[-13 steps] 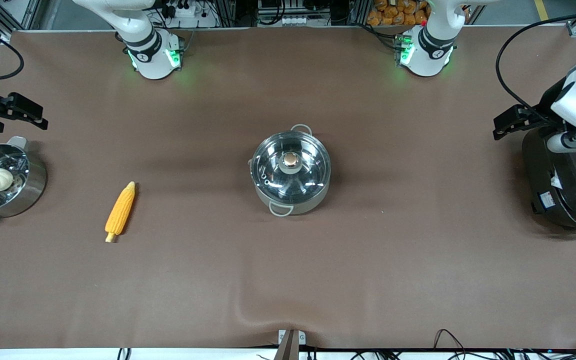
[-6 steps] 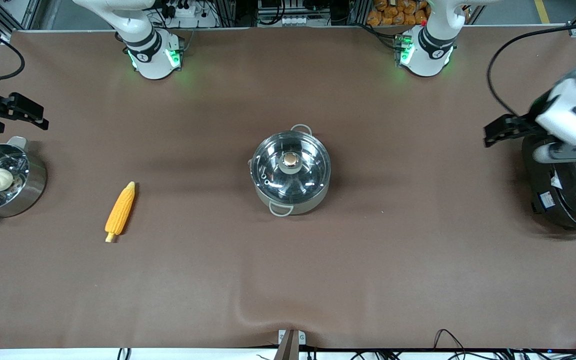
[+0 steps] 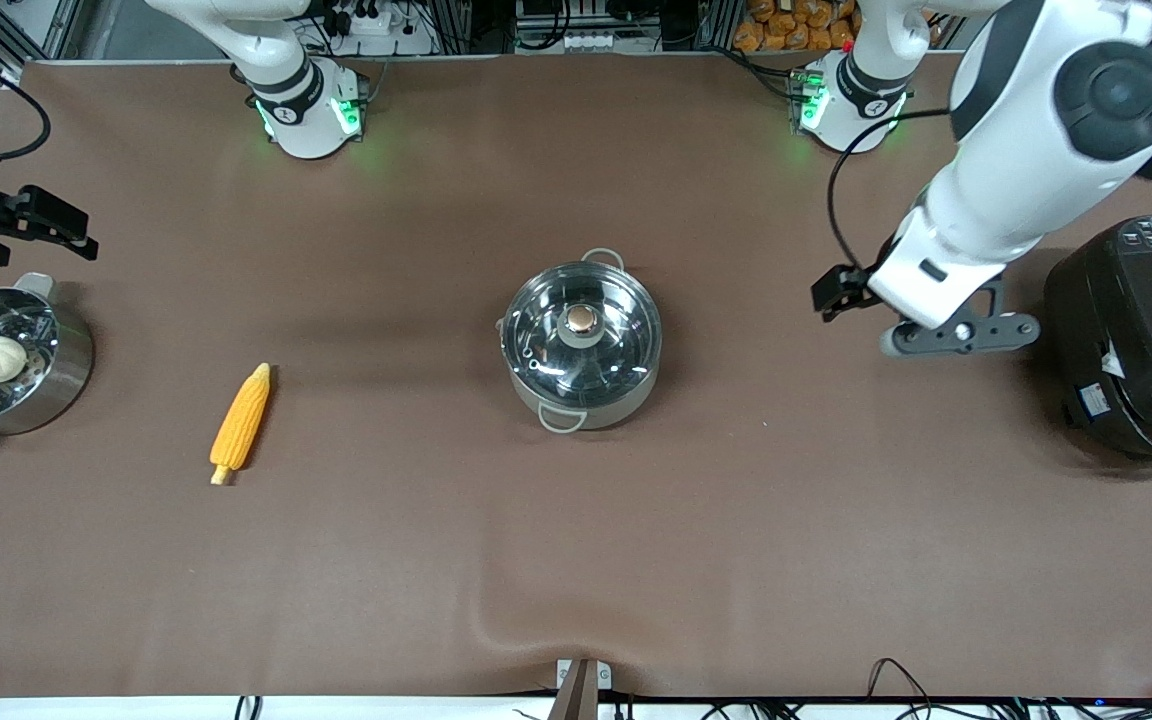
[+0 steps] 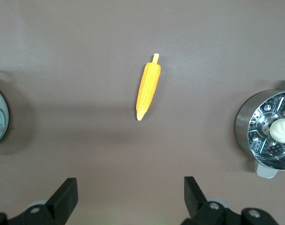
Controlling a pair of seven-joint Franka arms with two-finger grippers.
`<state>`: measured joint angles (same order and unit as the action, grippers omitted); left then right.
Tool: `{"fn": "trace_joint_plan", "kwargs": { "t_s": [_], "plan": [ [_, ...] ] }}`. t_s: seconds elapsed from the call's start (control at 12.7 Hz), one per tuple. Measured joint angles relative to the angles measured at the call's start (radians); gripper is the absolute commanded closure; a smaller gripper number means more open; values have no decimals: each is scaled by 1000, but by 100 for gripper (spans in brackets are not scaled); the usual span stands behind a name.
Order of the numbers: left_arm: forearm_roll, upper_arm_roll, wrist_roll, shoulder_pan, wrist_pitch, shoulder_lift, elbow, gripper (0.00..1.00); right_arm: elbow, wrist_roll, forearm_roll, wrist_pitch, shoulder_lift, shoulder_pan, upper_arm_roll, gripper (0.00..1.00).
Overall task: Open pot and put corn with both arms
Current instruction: 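Grasp the lid knob with the left gripper while the right gripper reaches the corn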
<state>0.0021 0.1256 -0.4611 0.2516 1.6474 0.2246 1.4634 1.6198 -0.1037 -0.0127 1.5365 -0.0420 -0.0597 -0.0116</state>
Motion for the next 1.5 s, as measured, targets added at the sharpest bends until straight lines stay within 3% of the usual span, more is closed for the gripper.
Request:
{"fn": "trace_joint_plan", "kwargs": {
  "t_s": [0.79, 1.5],
  "plan": [
    [0, 2, -386, 222, 91, 119, -51, 0, 2, 0, -1, 45, 12, 3, -7, 0],
    [0, 1, -579, 344, 223, 263, -55, 0, 15, 0, -4, 250, 207, 56, -17, 0]
  ]
}}
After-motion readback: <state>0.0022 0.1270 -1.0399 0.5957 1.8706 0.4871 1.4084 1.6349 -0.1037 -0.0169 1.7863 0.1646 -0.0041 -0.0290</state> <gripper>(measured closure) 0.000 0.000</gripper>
